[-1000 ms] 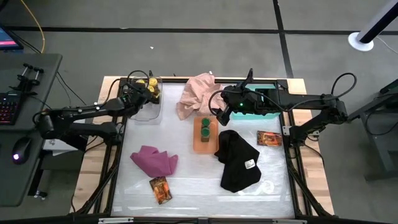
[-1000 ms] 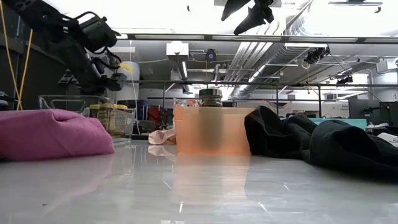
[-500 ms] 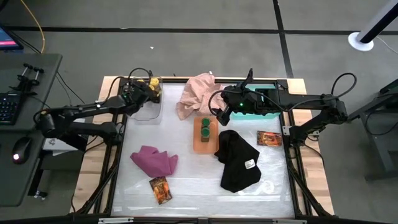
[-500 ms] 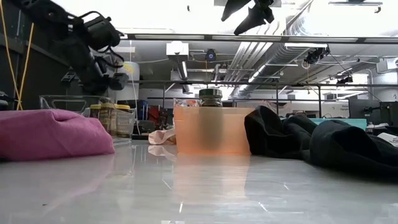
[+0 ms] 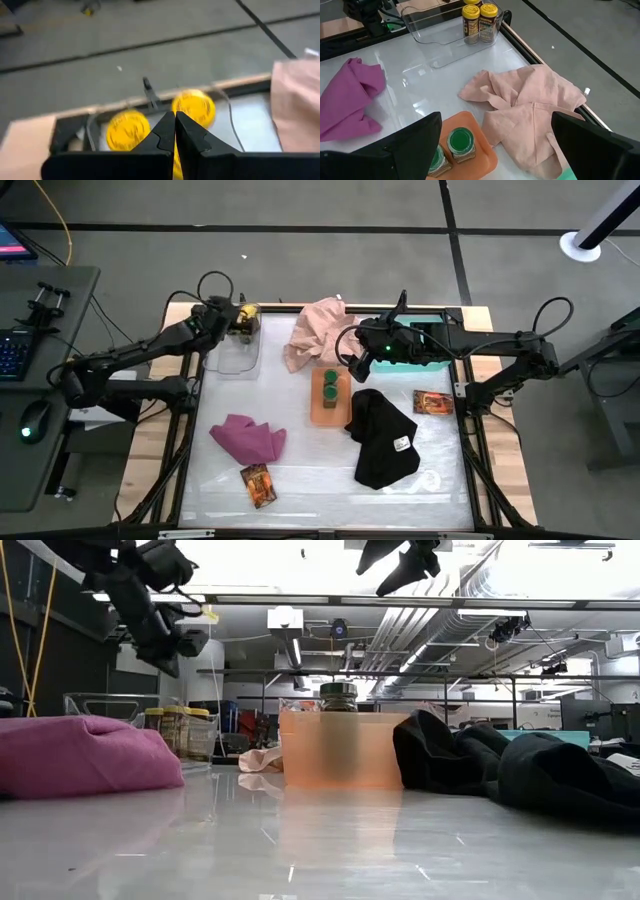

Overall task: Sort spices by type
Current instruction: Put the left orange seasoning bag into the blue bin

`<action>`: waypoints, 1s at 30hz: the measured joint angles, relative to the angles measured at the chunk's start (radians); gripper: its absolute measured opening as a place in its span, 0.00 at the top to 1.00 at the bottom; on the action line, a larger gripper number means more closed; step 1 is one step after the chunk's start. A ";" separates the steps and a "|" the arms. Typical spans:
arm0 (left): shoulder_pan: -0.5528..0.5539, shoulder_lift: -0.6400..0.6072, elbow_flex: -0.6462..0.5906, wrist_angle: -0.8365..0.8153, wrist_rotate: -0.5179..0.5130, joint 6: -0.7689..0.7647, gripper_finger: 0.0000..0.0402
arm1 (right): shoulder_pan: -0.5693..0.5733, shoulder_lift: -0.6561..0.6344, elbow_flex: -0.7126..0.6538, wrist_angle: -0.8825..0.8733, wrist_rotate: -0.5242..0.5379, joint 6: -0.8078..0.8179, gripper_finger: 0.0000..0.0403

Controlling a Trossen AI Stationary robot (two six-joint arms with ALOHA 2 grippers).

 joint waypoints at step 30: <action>-1.348 0.156 0.224 -0.140 0.568 -0.023 0.99 | -0.067 0.000 0.000 -0.071 -0.029 -0.008 0.07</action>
